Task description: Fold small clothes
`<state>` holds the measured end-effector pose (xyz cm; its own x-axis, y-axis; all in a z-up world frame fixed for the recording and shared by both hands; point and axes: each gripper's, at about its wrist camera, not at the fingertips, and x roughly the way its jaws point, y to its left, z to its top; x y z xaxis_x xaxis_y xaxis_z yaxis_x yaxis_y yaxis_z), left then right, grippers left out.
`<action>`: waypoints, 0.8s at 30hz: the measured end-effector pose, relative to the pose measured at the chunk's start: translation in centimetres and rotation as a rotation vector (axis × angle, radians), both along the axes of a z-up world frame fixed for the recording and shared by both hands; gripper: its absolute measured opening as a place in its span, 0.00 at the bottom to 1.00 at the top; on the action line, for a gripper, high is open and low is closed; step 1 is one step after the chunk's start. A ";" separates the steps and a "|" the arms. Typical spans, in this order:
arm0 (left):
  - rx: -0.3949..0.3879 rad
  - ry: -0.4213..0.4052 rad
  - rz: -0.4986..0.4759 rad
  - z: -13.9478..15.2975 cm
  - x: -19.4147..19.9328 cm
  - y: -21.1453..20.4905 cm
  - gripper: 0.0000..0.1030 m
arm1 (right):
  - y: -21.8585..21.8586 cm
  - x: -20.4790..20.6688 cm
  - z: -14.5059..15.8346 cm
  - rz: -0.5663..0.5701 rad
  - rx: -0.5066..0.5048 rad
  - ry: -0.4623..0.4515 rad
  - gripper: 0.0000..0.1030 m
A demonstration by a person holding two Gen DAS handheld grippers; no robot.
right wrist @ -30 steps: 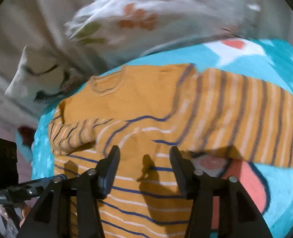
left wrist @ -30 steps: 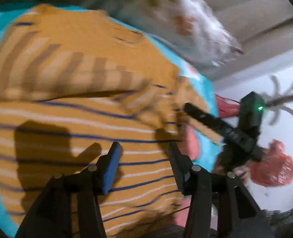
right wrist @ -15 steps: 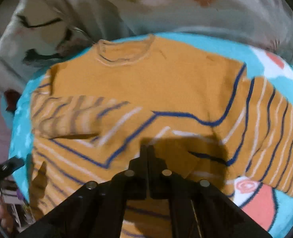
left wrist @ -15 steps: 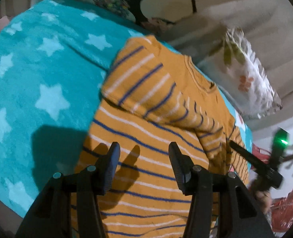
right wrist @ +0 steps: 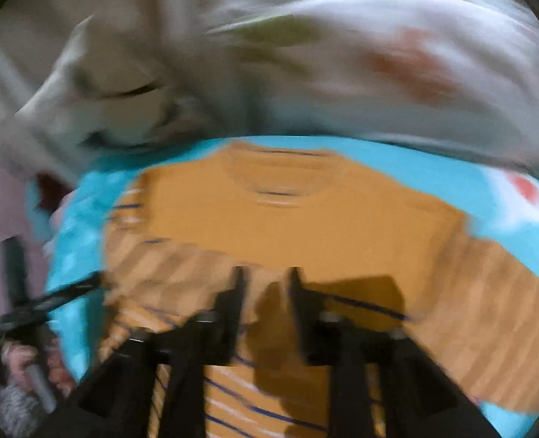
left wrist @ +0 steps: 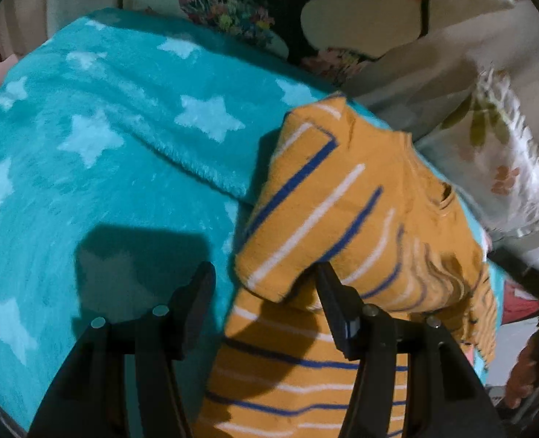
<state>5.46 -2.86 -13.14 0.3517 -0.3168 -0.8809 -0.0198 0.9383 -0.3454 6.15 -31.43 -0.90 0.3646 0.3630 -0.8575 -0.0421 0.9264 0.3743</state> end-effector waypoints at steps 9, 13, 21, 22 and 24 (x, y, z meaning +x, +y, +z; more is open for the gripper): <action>-0.003 -0.013 -0.078 -0.9 1.2 0.4 0.54 | 14.0 11.4 -6.7 0.153 0.065 0.136 0.54; -0.017 -0.022 -0.109 -1.0 1.2 0.8 0.54 | 16.4 12.0 -8.9 0.212 0.073 0.212 0.09; -0.012 -0.033 -0.160 -1.2 1.0 1.4 0.54 | 23.4 15.3 -5.1 0.245 -0.318 -0.059 0.04; -0.008 -0.031 -0.166 -1.2 1.1 1.3 0.54 | 24.1 15.6 -5.5 0.238 -0.362 -0.083 0.04; -0.004 -0.026 -0.178 -1.2 1.3 1.0 0.54 | 24.8 15.9 -6.1 0.247 -0.369 -0.050 0.04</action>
